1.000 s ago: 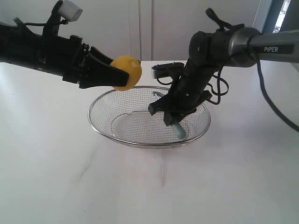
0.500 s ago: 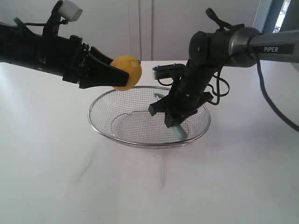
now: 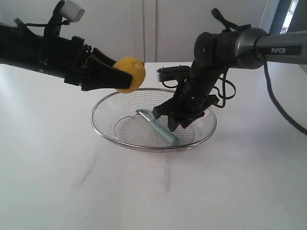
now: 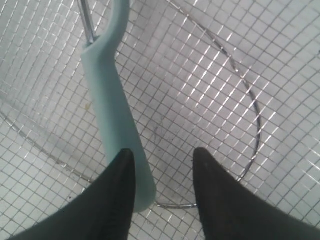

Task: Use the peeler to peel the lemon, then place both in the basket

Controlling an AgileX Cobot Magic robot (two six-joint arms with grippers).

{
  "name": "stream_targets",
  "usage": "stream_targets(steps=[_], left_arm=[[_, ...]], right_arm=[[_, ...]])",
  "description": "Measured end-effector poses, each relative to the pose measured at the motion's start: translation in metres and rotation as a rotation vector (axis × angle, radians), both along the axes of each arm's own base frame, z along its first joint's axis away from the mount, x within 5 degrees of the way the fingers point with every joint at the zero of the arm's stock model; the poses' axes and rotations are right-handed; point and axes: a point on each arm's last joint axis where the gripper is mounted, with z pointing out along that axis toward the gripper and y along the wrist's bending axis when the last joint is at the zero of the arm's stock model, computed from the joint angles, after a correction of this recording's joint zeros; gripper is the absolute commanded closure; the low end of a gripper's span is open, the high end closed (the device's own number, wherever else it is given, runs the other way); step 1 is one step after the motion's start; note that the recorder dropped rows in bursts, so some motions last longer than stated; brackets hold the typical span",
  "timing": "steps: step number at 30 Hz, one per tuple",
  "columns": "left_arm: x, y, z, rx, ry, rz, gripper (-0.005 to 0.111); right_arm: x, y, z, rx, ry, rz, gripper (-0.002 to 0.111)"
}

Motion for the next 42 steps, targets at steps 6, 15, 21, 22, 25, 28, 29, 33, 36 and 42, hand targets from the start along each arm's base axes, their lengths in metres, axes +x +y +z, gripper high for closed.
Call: stream_targets(steps=[6, 15, 21, 22, 25, 28, 29, 33, 36, 42], left_arm=[[0.000, 0.000, 0.000, 0.000, 0.000, 0.000, 0.107], [0.000, 0.000, 0.000, 0.000, 0.000, 0.000, 0.107], [0.000, 0.000, 0.000, 0.000, 0.000, 0.000, 0.107], [0.000, 0.000, 0.000, 0.000, 0.000, 0.000, 0.107], [0.000, 0.000, 0.000, 0.000, 0.000, 0.000, 0.107], [0.000, 0.000, 0.000, 0.000, 0.000, 0.000, 0.107], [0.000, 0.000, 0.000, 0.000, 0.000, 0.000, 0.107], [0.000, 0.000, 0.000, 0.000, 0.000, 0.000, 0.107], [0.000, 0.000, 0.000, 0.000, 0.000, 0.000, 0.107], [0.000, 0.000, 0.000, 0.000, 0.002, 0.001, 0.107]], right_arm=[[0.000, 0.000, 0.000, 0.000, 0.001, -0.002, 0.071], [-0.001, 0.000, 0.000, 0.000, 0.012, -0.012, 0.072], [-0.001, 0.000, 0.001, 0.003, 0.015, -0.028, 0.079], [-0.001, 0.000, 0.003, 0.006, 0.011, -0.032, 0.083], [-0.002, -0.001, 0.009, 0.012, 0.000, -0.036, 0.103], [-0.003, -0.001, 0.014, 0.018, 0.000, -0.048, 0.108], [-0.004, -0.001, 0.015, 0.018, 0.005, -0.053, 0.108], [-0.005, -0.002, 0.017, 0.021, 0.026, -0.088, 0.108], [-0.006, -0.002, 0.019, 0.029, 0.037, -0.133, 0.108], [-0.009, -0.003, 0.029, 0.045, 0.049, -0.195, 0.108]])
